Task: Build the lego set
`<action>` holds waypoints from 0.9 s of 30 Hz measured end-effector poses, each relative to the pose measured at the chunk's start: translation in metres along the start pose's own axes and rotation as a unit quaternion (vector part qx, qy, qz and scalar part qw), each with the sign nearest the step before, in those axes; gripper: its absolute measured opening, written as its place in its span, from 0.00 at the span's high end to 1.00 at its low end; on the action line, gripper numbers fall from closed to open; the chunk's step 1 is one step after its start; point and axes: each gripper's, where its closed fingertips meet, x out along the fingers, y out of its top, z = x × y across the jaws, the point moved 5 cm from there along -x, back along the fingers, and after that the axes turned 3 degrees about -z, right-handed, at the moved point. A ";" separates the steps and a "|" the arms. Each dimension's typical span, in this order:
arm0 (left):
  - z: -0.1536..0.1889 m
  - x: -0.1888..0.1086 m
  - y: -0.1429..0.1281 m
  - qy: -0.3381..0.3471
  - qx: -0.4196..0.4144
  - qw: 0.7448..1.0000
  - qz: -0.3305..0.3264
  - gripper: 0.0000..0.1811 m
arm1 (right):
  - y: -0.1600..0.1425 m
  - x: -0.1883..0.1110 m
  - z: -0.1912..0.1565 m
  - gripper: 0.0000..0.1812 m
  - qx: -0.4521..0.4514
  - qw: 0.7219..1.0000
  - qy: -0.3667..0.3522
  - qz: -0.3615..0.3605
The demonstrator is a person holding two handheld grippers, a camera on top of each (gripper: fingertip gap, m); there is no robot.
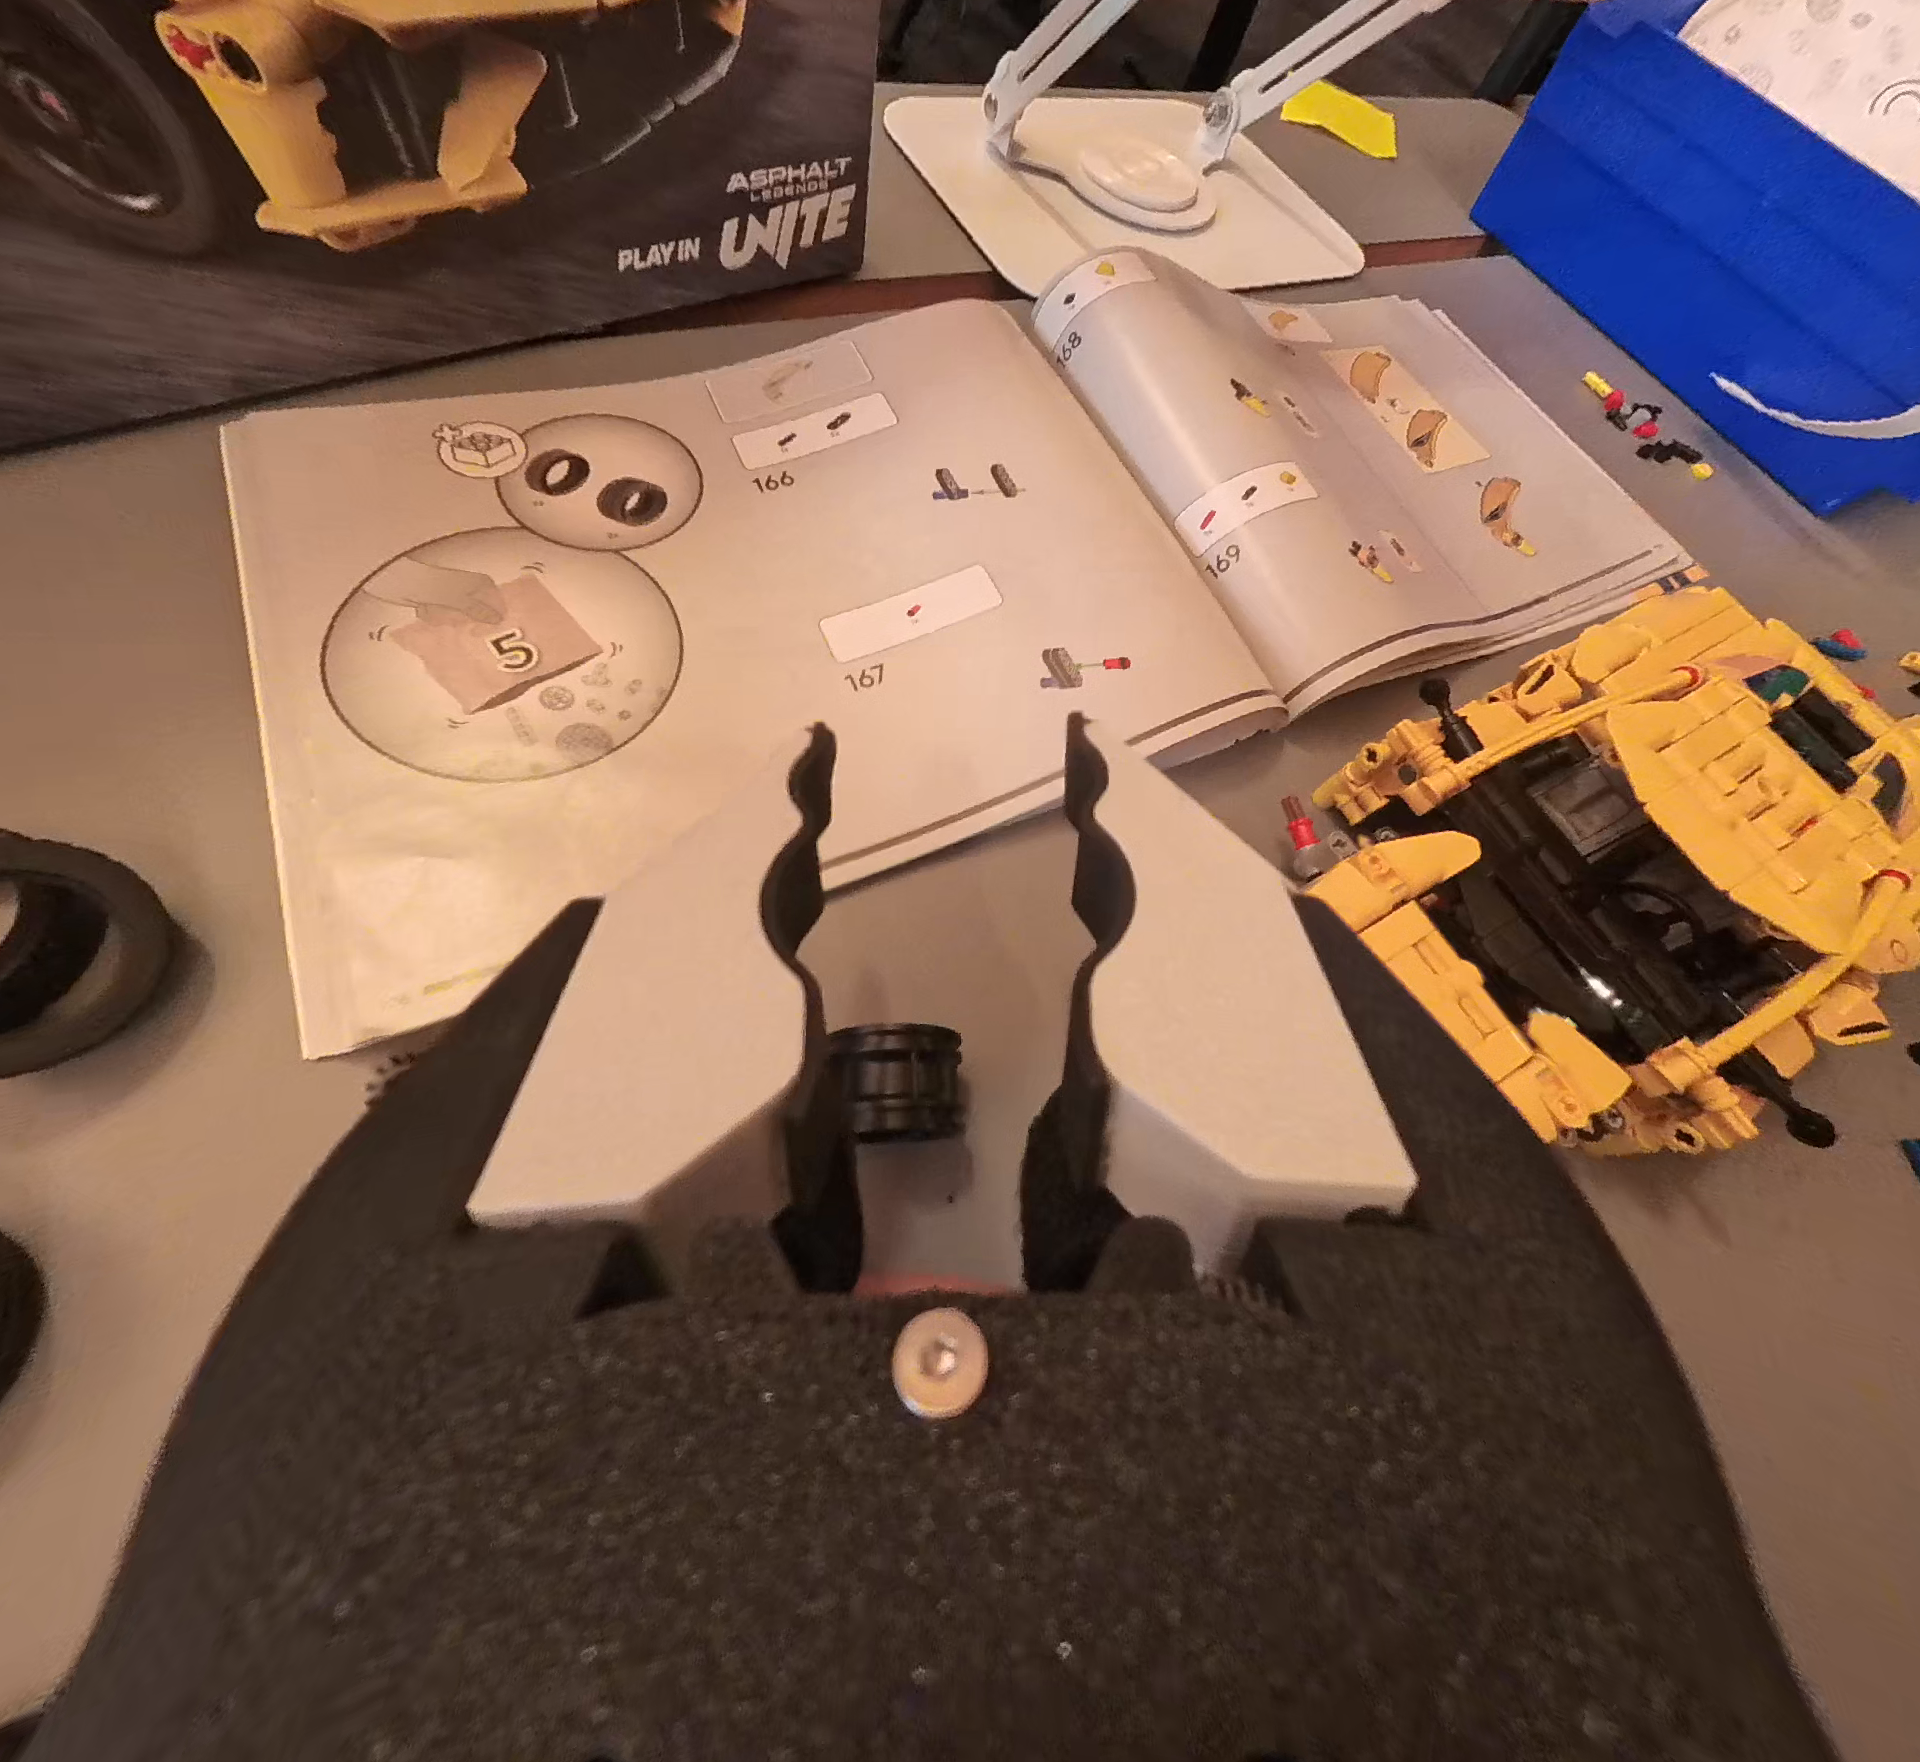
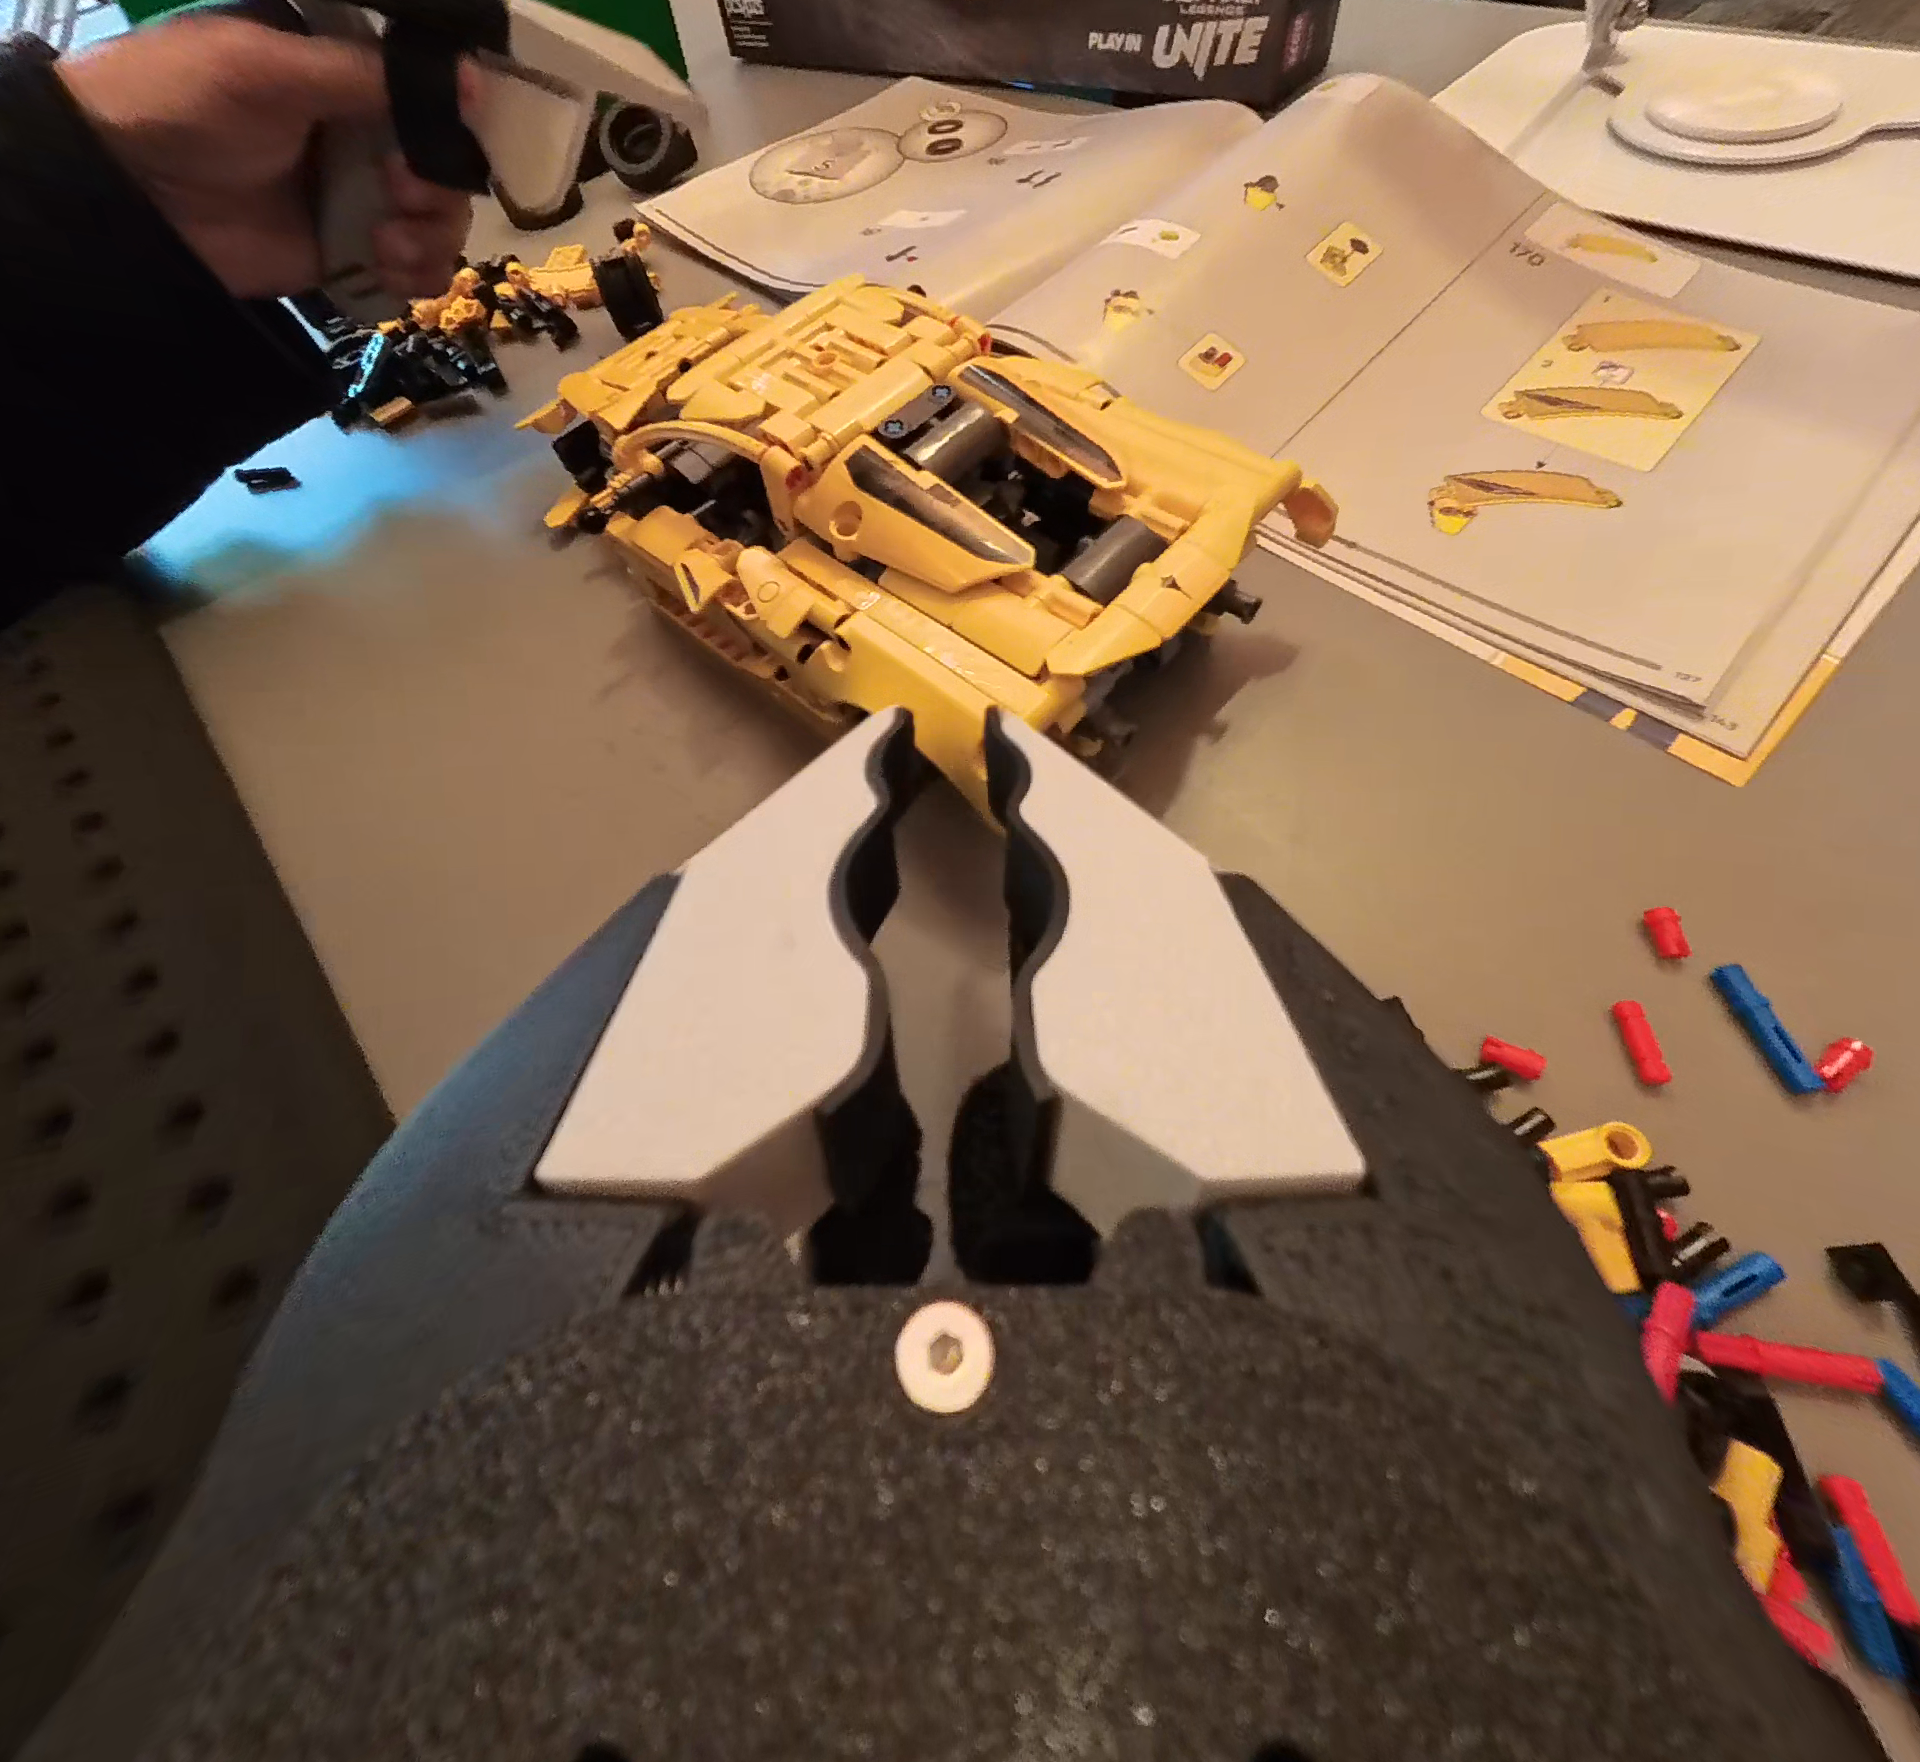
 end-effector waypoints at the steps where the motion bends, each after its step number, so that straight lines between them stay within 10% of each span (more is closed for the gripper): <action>1: 0.001 -0.001 0.002 0.000 0.006 1.000 0.008 0.75 | 0.000 0.001 -0.002 0.93 -0.002 1.000 0.008 -0.003; 8: 0.021 -0.009 0.019 -0.039 0.063 0.994 0.083 0.77 | -0.016 0.007 -0.050 0.92 -0.049 0.983 0.150 -0.092; 27: 0.052 -0.015 0.023 -0.143 0.052 0.984 0.088 0.78 | -0.038 0.032 -0.075 0.89 -0.113 0.965 0.108 -0.212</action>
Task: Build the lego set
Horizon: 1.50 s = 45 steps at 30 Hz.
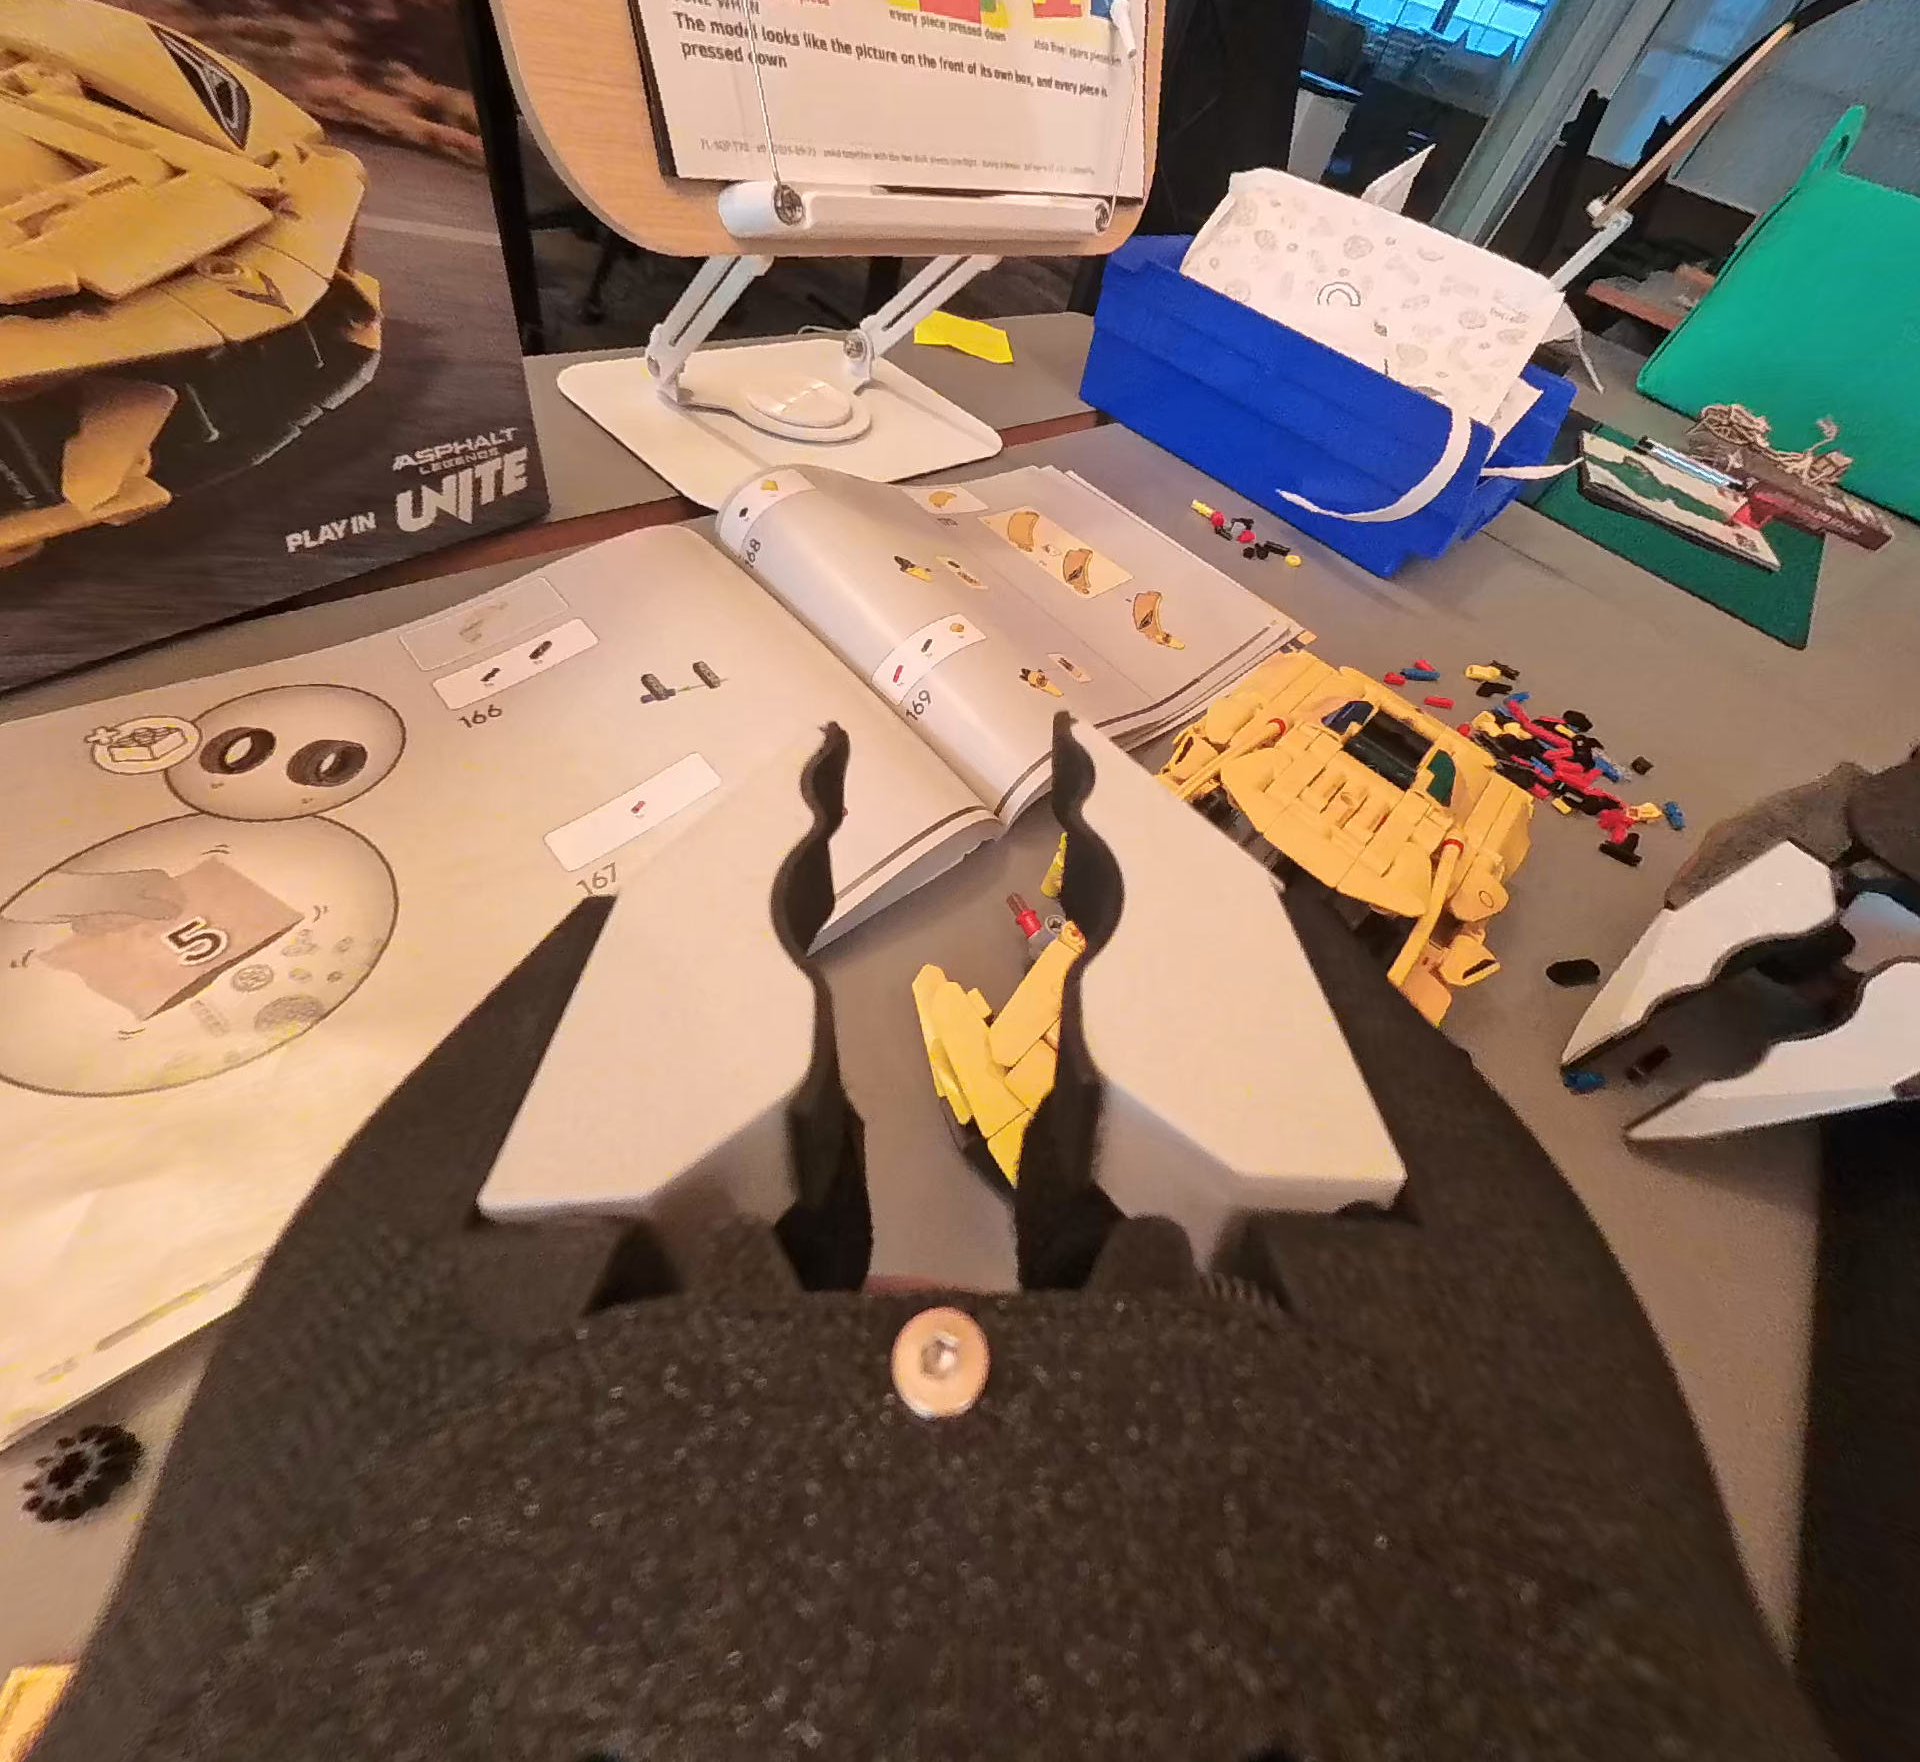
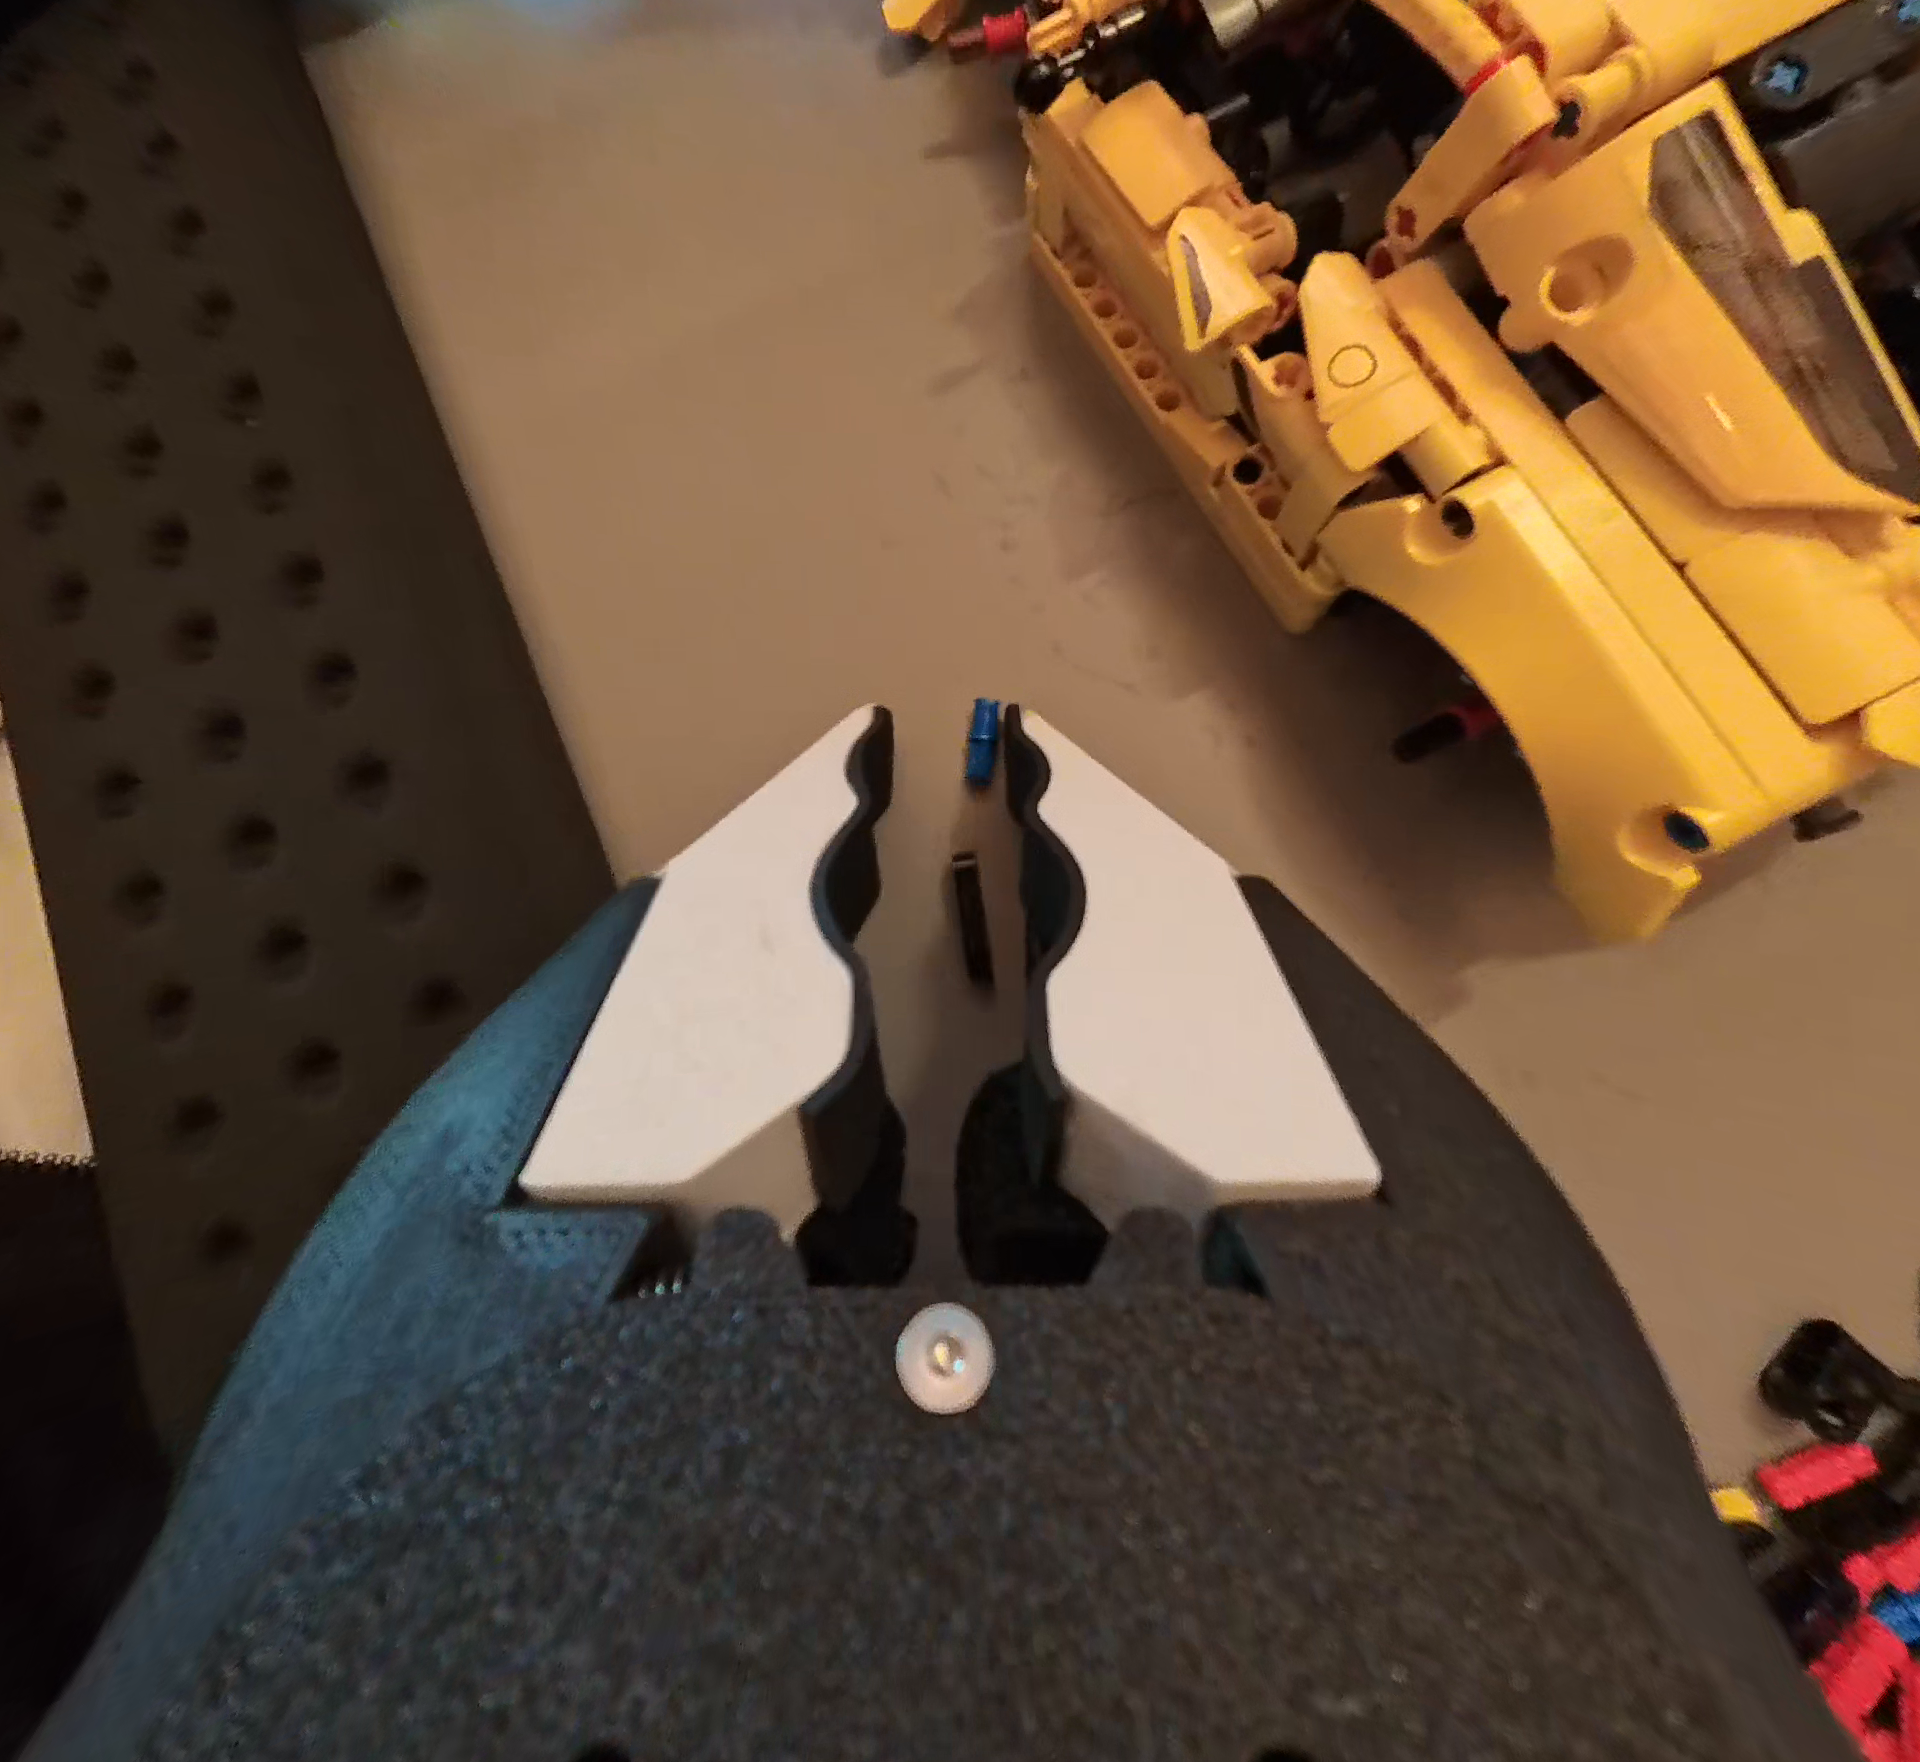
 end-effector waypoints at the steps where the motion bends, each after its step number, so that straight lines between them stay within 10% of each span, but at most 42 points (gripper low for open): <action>1: 0.000 0.000 0.000 0.000 0.002 1.000 -0.001 0.78 | -0.001 0.000 0.000 0.90 -0.006 1.000 -0.007 -0.001; 10: 0.021 0.000 -0.002 -0.109 -0.066 0.992 -0.018 0.78 | 0.000 -0.005 0.003 0.98 -0.053 0.996 -0.069 0.001; 20: 0.115 0.003 -0.010 -0.393 -0.098 0.910 -0.091 0.85 | 0.130 -0.043 -0.007 0.99 -0.292 0.922 -0.226 0.117; 36: 0.112 0.000 -0.007 -0.413 -0.113 0.901 -0.074 0.97 | 0.153 -0.033 -0.007 0.98 -0.363 0.872 -0.303 0.127; 45: 0.111 -0.011 0.004 -0.479 -0.154 0.863 -0.037 0.98 | 0.154 -0.048 -0.015 0.92 -0.264 0.906 -0.201 0.263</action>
